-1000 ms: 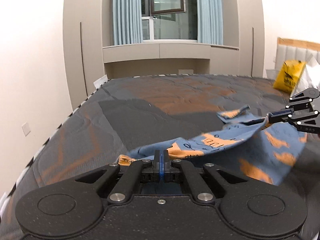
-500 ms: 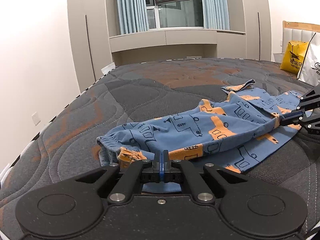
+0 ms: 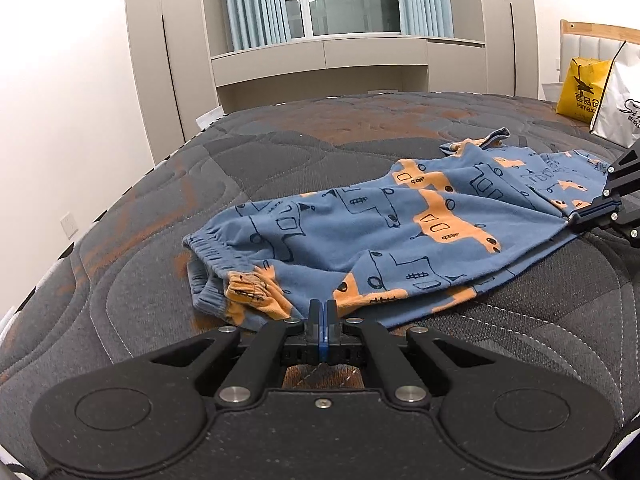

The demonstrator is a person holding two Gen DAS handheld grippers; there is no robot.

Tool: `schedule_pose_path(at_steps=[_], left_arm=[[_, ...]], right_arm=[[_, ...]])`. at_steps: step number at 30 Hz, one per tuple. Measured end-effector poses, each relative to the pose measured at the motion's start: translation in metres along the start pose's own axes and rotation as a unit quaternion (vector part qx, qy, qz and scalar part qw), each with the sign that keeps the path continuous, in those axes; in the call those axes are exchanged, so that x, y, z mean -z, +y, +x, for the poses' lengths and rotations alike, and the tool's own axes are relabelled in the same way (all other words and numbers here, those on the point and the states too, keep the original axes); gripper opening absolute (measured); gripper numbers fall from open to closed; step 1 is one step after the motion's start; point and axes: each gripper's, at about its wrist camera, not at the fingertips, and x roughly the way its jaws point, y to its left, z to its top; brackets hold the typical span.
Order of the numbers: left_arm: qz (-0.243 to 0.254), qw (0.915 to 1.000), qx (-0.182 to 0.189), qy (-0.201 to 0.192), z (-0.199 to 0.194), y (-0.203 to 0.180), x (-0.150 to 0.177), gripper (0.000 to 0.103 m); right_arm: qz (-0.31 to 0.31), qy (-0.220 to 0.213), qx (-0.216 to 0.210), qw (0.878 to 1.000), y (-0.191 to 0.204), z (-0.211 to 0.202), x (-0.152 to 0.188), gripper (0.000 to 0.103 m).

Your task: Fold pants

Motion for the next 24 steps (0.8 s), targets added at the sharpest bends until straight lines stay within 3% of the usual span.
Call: schedule_pose_path(at_steps=[4,6,7,9,10,11,13,14,16,17,20,22,24], left_arm=[[-0.011,0.9999,0.004,-0.001,0.003,0.001,0.002,0.001],[-0.033,0.9994,0.005,0.002,0.002,0.000,0.000,0.017],[-0.044,0.9990,0.005,-0.001,0.001,-0.001,-0.001,0.023],[-0.062,0.9980,0.010,-0.013,-0.001,-0.009,-0.004,0.052],[-0.068,0.9974,0.014,-0.021,-0.002,-0.015,-0.006,0.058],[-0.071,0.9968,0.021,-0.028,-0.001,-0.022,-0.009,0.066],[-0.081,0.9951,0.040,-0.039,0.002,-0.037,-0.016,0.075],[-0.088,0.9935,0.058,-0.044,0.005,-0.047,-0.022,0.083],[-0.095,0.9896,0.093,-0.054,0.013,-0.065,-0.034,0.098],[-0.095,0.9879,0.107,-0.059,0.016,-0.075,-0.040,0.102],[-0.085,0.9819,0.155,-0.068,0.033,-0.109,-0.060,0.102],[-0.079,0.9773,0.184,-0.070,0.046,-0.131,-0.073,0.102],[-0.073,0.9728,0.208,-0.071,0.057,-0.152,-0.082,0.102]], right_arm=[[-0.002,0.000,0.009,1.000,0.002,0.002,0.004,0.004],[0.003,-0.004,0.014,1.000,0.003,0.002,0.006,0.006],[0.007,-0.006,0.019,1.000,0.003,0.001,0.006,0.012],[0.018,-0.012,0.033,0.999,-0.001,-0.006,0.009,0.040],[0.030,-0.016,0.040,0.999,-0.004,-0.010,0.012,0.064],[0.046,-0.022,0.043,0.998,-0.009,-0.015,0.016,0.074],[0.080,-0.026,0.051,0.995,-0.018,-0.027,0.026,0.080],[0.095,-0.025,0.061,0.993,-0.022,-0.032,0.031,0.090],[0.131,-0.025,0.087,0.987,-0.032,-0.045,0.044,0.100],[0.154,-0.026,0.101,0.983,-0.037,-0.053,0.053,0.101],[0.229,-0.020,0.136,0.964,-0.059,-0.073,0.078,0.103],[0.287,-0.023,0.154,0.945,-0.077,-0.088,0.097,0.103],[0.357,-0.024,0.172,0.918,-0.099,-0.101,0.119,0.103]])
